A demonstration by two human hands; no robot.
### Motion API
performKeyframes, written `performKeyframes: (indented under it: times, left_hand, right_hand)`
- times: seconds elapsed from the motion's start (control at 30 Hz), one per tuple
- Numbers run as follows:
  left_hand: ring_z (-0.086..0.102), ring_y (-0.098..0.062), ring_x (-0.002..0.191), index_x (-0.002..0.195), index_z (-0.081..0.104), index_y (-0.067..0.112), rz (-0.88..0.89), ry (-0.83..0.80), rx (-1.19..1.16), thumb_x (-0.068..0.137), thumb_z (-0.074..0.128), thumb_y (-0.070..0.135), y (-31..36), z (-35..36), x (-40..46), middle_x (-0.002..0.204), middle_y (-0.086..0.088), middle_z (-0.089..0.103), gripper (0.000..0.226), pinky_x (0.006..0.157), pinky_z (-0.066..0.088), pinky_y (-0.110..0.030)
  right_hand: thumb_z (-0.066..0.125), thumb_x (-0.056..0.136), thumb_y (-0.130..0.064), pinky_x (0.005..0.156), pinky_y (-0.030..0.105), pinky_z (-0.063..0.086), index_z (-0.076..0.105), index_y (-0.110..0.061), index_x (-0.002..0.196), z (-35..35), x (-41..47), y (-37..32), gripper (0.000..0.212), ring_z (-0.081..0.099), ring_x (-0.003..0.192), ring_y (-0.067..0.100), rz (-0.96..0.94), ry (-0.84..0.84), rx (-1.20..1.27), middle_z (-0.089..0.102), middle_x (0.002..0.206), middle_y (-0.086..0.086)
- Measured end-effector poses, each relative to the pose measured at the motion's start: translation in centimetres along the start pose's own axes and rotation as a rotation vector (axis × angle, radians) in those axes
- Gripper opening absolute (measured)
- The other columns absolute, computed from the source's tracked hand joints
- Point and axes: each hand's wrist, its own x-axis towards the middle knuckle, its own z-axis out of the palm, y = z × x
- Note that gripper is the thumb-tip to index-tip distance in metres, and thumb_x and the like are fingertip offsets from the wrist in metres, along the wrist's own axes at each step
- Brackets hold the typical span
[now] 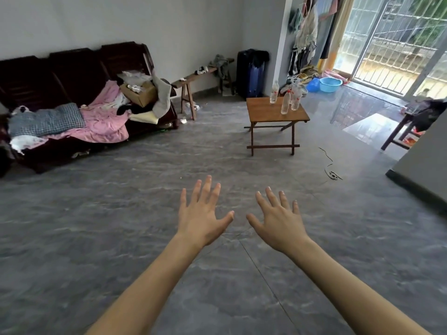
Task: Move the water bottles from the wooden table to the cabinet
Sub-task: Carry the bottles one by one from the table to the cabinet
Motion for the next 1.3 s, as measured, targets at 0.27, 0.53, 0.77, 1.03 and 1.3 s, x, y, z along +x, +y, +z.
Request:
performKeyframes:
  times: [0.27,0.53,0.77,1.03,1.3]
  left_hand:
    - [-0.02,-0.019,0.157,0.163,-0.004,0.029,-0.005,-0.005,-0.013,0.096,0.027,0.073,1.1,-0.1,5.8,0.169,0.003,-0.025,0.085,0.125,-0.013,-0.052]
    - [-0.021,-0.019,0.156,0.163,-0.004,0.03,0.029,-0.016,-0.02,0.097,0.025,0.073,0.6,-1.3,15.4,0.169,0.005,-0.023,0.084,0.124,-0.015,-0.052]
    - [-0.02,-0.019,0.157,0.163,-0.002,0.03,0.058,-0.02,-0.033,0.096,0.026,0.073,-0.5,-3.3,26.4,0.17,0.004,-0.02,0.084,0.125,-0.014,-0.052]
    - [-0.019,-0.019,0.157,0.163,0.0,0.031,0.144,-0.056,-0.025,0.097,0.027,0.072,1.3,-4.1,35.6,0.17,0.003,-0.021,0.083,0.124,-0.014,-0.053]
    - [-0.022,-0.019,0.156,0.163,-0.002,0.032,0.137,-0.077,-0.021,0.096,0.029,0.073,3.9,-4.4,44.7,0.17,0.004,-0.021,0.084,0.125,-0.014,-0.053]
  right_hand:
    - [0.026,0.095,-0.067,0.122,0.055,0.01,0.01,-0.032,0.159,-1.8,5.0,1.7,0.074,0.001,0.154,0.033,0.003,0.0,0.013,0.001,0.168,0.0]
    - [0.024,0.097,-0.066,0.122,0.056,0.007,0.012,-0.035,0.158,-4.6,14.2,2.3,0.07,0.0,0.154,0.033,-0.009,-0.005,-0.009,0.001,0.168,-0.002]
    - [0.022,0.096,-0.067,0.122,0.057,0.006,0.01,-0.034,0.158,-8.1,24.2,2.7,0.071,-0.002,0.154,0.031,0.012,0.012,-0.014,0.0,0.168,-0.003]
    - [0.024,0.097,-0.065,0.123,0.054,0.008,0.013,-0.033,0.158,-9.9,31.3,5.3,0.07,-0.001,0.154,0.027,0.09,0.025,0.02,0.002,0.168,-0.005]
    - [0.026,0.099,-0.061,0.124,0.05,0.012,0.011,-0.031,0.159,-11.3,39.1,9.6,0.069,0.002,0.154,0.025,0.1,0.018,0.074,0.003,0.168,-0.002]
